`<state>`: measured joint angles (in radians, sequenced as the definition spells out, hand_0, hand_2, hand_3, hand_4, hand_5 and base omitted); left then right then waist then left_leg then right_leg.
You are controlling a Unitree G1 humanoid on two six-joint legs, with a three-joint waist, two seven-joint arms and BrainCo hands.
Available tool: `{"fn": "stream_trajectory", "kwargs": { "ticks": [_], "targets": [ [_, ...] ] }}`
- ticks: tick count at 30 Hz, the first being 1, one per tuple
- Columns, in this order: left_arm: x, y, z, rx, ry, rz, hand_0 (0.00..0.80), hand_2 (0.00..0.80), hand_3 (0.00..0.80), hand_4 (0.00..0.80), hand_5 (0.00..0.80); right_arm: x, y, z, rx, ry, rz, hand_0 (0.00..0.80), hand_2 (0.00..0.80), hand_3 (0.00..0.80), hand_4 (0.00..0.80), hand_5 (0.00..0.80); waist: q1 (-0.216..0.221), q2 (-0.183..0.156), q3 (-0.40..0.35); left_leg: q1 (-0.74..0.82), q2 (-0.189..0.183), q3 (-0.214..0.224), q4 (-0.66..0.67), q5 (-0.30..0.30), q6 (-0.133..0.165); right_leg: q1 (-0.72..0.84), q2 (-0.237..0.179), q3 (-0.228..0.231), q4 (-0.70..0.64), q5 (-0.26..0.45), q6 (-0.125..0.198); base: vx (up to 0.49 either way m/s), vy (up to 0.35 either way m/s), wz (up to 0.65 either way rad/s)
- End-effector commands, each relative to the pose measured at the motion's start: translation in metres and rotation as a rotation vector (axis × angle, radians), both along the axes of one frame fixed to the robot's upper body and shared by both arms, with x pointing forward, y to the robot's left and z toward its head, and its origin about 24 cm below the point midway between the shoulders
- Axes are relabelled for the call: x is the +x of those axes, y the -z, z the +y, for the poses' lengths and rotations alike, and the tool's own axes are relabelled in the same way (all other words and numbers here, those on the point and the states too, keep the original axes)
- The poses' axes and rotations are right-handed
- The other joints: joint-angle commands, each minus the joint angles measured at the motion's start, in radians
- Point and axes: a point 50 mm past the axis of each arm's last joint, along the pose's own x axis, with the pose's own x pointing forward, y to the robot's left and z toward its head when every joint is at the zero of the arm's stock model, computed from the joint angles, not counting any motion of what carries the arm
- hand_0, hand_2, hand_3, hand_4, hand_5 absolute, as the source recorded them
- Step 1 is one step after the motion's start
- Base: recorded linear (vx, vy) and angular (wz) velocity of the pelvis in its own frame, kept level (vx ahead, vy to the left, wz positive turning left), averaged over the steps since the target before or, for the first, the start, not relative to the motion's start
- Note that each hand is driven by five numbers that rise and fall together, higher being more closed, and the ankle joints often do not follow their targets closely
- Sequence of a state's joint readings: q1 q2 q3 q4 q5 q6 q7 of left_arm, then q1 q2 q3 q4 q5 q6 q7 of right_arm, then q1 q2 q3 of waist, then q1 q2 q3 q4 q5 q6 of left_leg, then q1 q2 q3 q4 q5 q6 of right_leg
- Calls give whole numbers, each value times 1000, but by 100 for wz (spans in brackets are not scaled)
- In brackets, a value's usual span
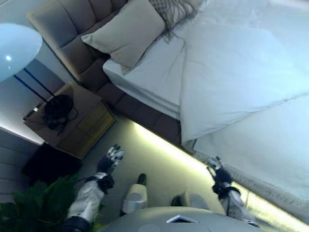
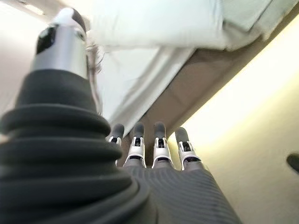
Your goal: Make the bed neatly
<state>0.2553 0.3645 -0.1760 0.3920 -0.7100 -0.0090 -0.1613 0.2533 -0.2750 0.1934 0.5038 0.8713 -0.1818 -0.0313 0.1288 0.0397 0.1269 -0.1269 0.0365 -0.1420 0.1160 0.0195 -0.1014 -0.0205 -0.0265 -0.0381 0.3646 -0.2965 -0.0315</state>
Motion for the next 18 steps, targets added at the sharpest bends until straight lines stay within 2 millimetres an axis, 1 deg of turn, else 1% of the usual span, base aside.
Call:
{"fn": "stream_trajectory", "kwargs": {
  "ticks": [1,3,4,6,8,9,11,12,13,14,15,16,18],
  "targets": [
    [24,-19,1,23,35,-132,0,0,0,0,0,3,-11,3,-11,12,-70,0,0,0,0,0,-23,29,-52,-71,-21,21,-145,197,43,185,-87,-47,-176,141,113,373,254,-36],
    [28,-23,-2,21,39,-154,0,0,0,0,0,-2,-7,9,23,16,-50,0,0,0,0,0,-20,20,-62,-71,-49,32,-116,171,80,169,-144,-63,-129,197,148,323,252,-39],
    [29,-25,-4,19,35,-162,0,0,0,0,0,-3,-7,14,17,-2,-54,0,0,0,0,0,-18,19,-66,-64,-63,32,-110,161,97,150,-169,-65,-100,229,153,278,232,-44],
    [29,-26,-5,29,40,-171,0,0,0,0,0,-3,-9,22,10,-32,-74,0,0,0,0,0,-17,18,-71,-68,-84,38,-95,145,116,132,-197,-64,-74,256,149,218,222,-56],
    [32,-26,-6,29,46,-178,0,0,0,0,0,0,-12,25,-4,-40,-90,0,0,0,0,0,-19,13,-72,-78,-98,63,-69,124,128,126,-218,-76,-56,279,145,138,203,-61],
    [34,-26,-7,29,53,-180,0,0,0,0,0,2,-13,24,-19,-41,-96,0,0,0,0,0,-20,9,-72,-80,-108,75,-49,106,138,129,-232,-82,-36,298,145,144,203,-40],
    [35,-25,-11,36,61,-176,0,0,0,0,0,4,-15,20,-26,-30,-99,0,0,0,0,0,-20,3,-74,-76,-121,85,-23,79,154,126,-258,-84,37,351,147,172,200,-23],
    [36,-25,-12,38,64,-178,0,0,0,0,0,4,-15,18,-26,-26,-104,0,0,0,0,0,-23,0,-77,-67,-127,92,-15,66,165,115,-270,-78,105,384,151,189,207,-17],
    [35,-25,-13,43,65,-180,0,0,0,0,0,2,-16,16,-30,-26,-107,0,0,0,0,0,-29,2,-77,-52,-130,96,-14,55,176,86,-273,-71,188,409,148,195,219,-20],
    [35,-25,-14,47,67,-183,0,0,0,0,0,0,-16,14,-32,-21,-107,0,0,0,0,0,-34,5,-76,-39,-134,96,-14,47,184,54,-272,-65,249,417,144,192,200,-26],
    [35,-26,-16,49,67,-186,0,0,0,0,0,-2,-16,13,-34,-17,-104,0,0,0,0,0,-38,8,-74,-22,-138,95,-17,43,190,23,-271,-66,283,423,138,182,152,-22],
    [35,-27,-17,50,62,-184,0,0,0,0,0,-3,-16,13,-38,-14,-100,0,0,0,0,0,-41,9,-72,-9,-140,94,-21,42,191,0,-269,-70,284,424,133,181,84,-15],
    [33,-29,-18,51,39,-182,0,0,0,0,0,-5,-16,12,-37,-9,-98,0,0,0,0,0,-55,8,-58,36,-139,103,-28,29,187,-65,-234,-87,191,377,110,172,-18,-16]
  ]
}}
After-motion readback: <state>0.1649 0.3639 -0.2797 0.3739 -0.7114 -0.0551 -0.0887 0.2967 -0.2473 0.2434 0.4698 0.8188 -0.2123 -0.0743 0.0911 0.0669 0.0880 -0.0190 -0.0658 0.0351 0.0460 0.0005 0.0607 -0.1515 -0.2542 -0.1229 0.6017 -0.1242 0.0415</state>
